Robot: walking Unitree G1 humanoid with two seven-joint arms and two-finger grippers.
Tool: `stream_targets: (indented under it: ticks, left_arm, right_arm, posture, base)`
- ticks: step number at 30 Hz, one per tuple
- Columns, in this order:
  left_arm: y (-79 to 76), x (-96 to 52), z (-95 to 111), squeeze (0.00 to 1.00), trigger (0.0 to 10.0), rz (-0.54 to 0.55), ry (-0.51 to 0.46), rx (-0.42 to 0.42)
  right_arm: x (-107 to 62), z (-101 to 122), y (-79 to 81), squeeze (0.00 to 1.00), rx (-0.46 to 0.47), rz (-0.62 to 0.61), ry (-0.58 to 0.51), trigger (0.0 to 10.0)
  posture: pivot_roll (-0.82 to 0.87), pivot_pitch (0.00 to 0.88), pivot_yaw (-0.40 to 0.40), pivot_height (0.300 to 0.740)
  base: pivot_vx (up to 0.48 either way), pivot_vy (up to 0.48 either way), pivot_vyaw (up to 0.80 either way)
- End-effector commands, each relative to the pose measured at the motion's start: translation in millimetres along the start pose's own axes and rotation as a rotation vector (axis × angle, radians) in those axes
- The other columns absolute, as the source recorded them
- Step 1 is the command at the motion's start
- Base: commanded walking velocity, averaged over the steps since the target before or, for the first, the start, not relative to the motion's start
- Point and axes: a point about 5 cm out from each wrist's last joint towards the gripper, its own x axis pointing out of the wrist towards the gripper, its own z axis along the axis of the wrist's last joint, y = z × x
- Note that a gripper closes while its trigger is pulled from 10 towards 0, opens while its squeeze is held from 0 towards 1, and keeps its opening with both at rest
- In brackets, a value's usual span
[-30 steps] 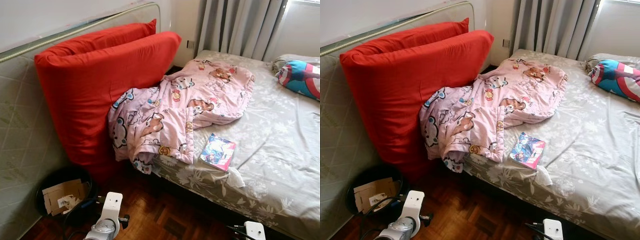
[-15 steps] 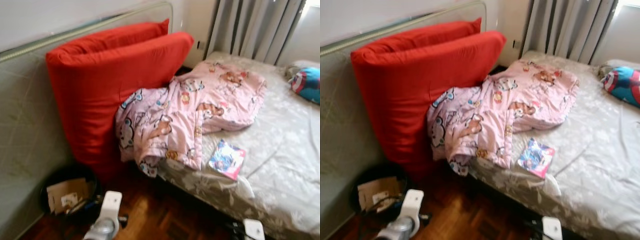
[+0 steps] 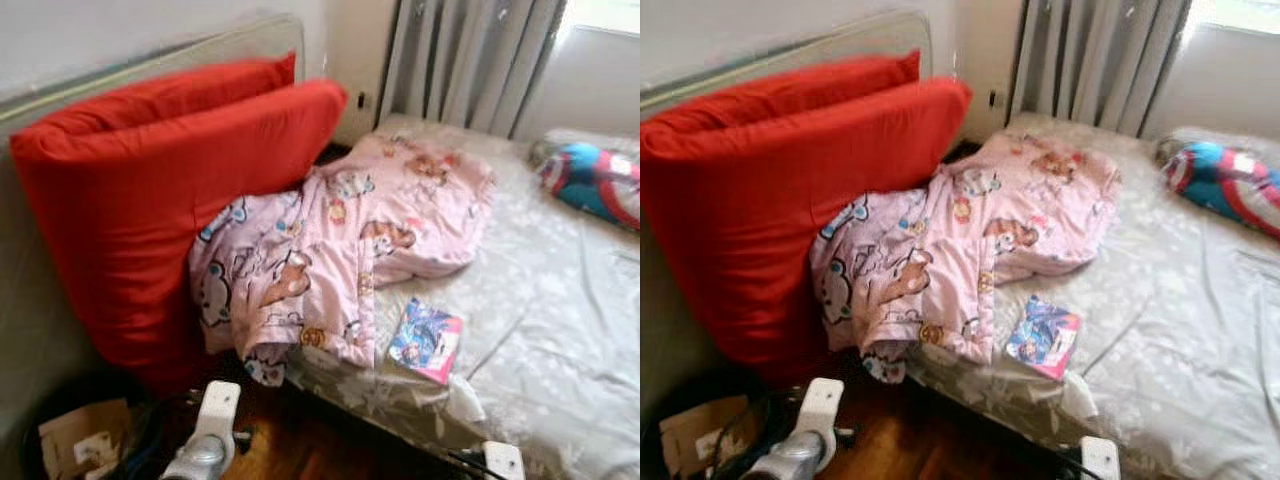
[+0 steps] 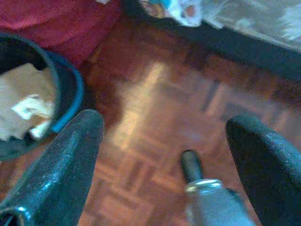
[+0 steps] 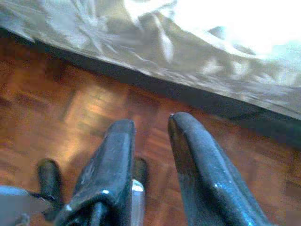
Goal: Clean up the room
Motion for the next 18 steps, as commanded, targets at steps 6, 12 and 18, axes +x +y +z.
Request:
stream_targets:
  ticks: [6,12,18]
  left_arm:
    - [-11.9,0.3,5.0,0.0,10.0,-0.03,-0.01,-0.019]
    - [-11.6,0.3,5.0,0.0,10.0,-0.03,-0.011,-0.019]
    - [-11.7,0.3,5.0,0.0,10.0,-0.03,-0.011,-0.017]
  right_arm:
    - [-3.7,-3.9,-12.1,0.0,-0.005,-0.03,0.01,10.0]
    - [-3.7,-4.0,-12.0,0.0,-0.003,-0.032,0.01,10.0]
    - [-3.7,-4.9,-11.7,0.0,0.005,-0.028,0.016,10.0]
  posture:
    - [-0.04,0.0,-0.031,0.74]
    - [-0.04,0.0,-0.031,0.74]
    - [-0.04,0.0,-0.031,0.74]
  base:
    - [0.32,0.0,0.0]
    - [0.32,0.0,0.0]
    - [0.319,0.0,-0.46]
